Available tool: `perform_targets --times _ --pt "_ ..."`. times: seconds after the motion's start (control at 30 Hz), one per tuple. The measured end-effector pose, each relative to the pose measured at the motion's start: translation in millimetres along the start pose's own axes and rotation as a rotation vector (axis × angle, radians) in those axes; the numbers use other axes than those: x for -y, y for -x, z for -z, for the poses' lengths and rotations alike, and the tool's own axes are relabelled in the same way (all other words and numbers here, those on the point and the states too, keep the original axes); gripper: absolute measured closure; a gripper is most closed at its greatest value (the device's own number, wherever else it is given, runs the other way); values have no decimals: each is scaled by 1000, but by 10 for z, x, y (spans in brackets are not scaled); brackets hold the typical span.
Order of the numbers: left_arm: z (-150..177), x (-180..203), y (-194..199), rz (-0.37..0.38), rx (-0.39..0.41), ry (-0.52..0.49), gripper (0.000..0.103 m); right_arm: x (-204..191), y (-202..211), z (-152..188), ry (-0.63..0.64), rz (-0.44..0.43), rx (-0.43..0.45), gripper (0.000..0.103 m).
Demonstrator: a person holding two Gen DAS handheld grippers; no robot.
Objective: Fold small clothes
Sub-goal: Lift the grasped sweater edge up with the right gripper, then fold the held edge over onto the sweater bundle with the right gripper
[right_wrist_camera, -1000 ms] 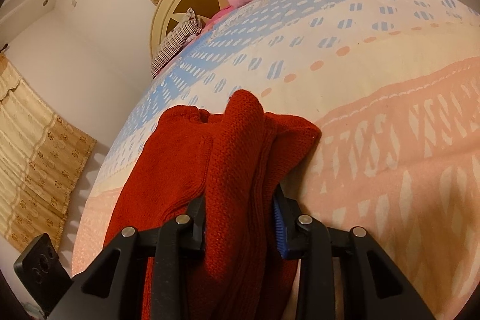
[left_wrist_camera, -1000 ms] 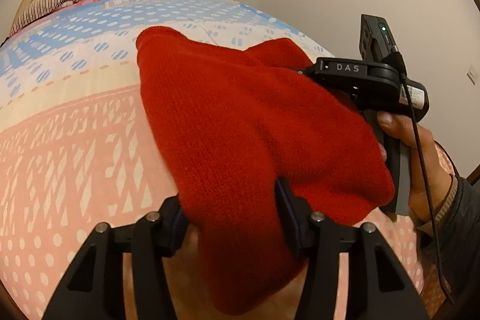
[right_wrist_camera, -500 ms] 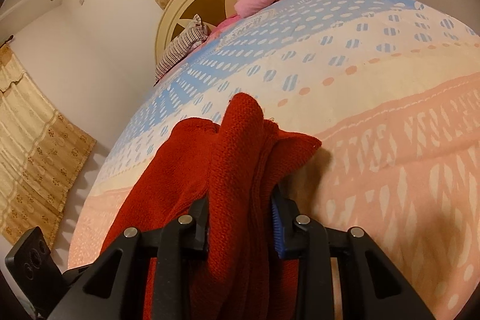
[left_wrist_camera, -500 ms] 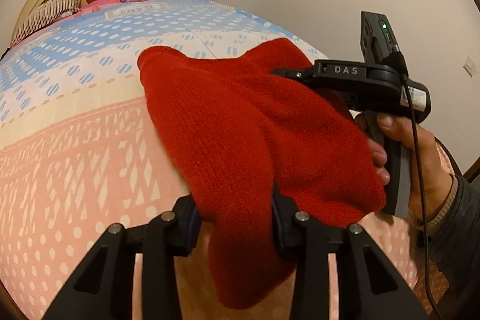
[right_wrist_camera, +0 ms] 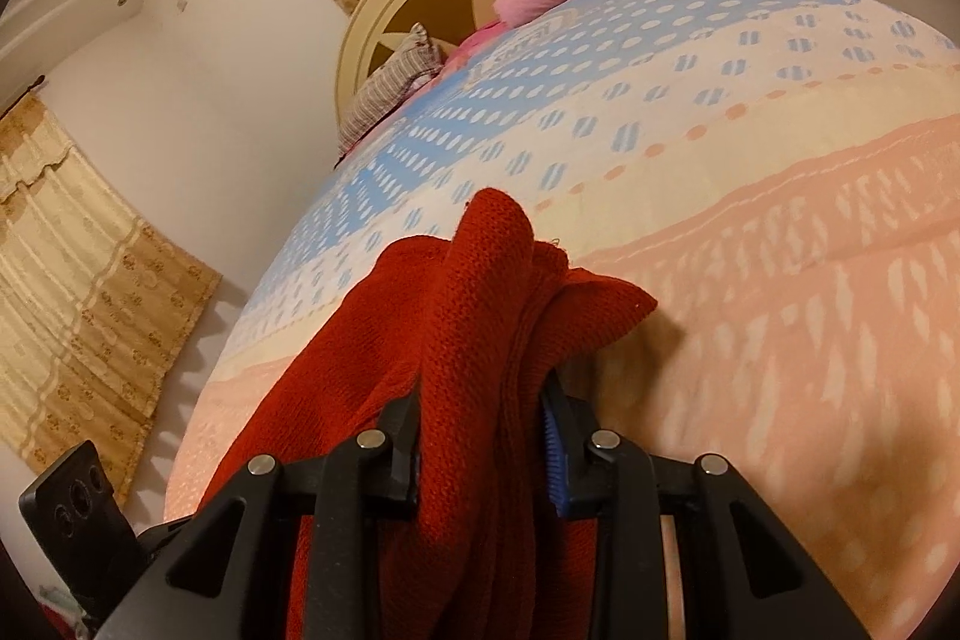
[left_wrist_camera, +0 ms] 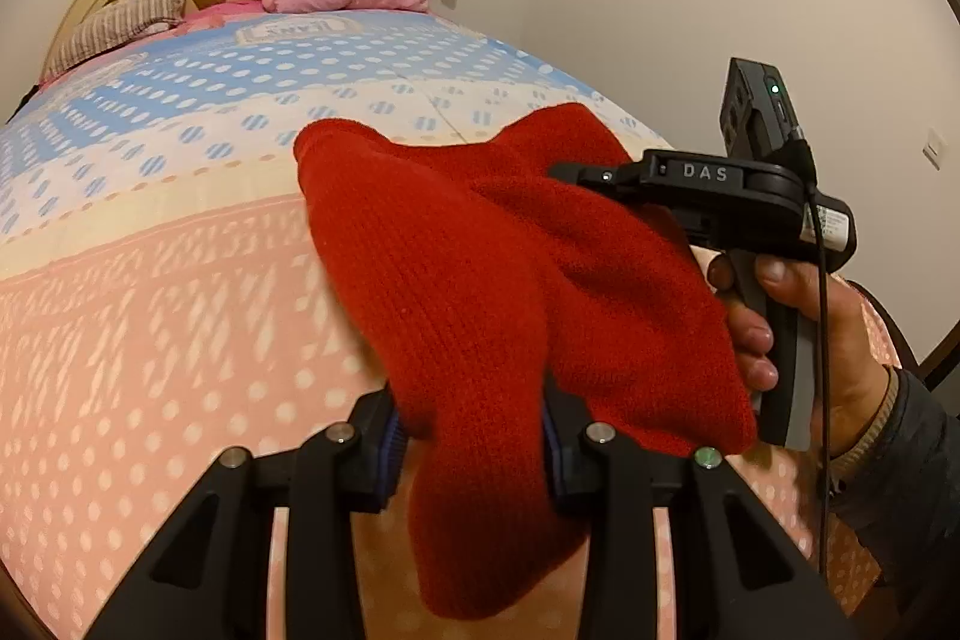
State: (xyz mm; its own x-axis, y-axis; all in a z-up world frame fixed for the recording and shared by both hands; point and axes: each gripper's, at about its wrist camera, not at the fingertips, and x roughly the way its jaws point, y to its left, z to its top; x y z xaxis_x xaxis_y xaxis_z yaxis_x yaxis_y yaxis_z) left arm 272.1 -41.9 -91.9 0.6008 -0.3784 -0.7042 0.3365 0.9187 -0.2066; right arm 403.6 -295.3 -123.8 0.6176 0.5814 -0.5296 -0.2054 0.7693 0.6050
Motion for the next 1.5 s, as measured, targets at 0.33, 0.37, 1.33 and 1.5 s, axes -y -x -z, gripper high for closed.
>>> perform_targets --times 0.33,0.37,1.33,1.5 --pt "188 -63 315 -34 34 12 65 -402 -91 180 46 -71 -26 72" --pt "199 -75 360 -39 42 10 65 -448 -102 201 52 -78 -29 72" --pt "717 -402 1141 -151 122 69 65 -1550 -524 761 159 -265 -145 73" --pt "788 -434 1238 -173 124 68 65 -1684 -596 836 165 -291 -170 73"
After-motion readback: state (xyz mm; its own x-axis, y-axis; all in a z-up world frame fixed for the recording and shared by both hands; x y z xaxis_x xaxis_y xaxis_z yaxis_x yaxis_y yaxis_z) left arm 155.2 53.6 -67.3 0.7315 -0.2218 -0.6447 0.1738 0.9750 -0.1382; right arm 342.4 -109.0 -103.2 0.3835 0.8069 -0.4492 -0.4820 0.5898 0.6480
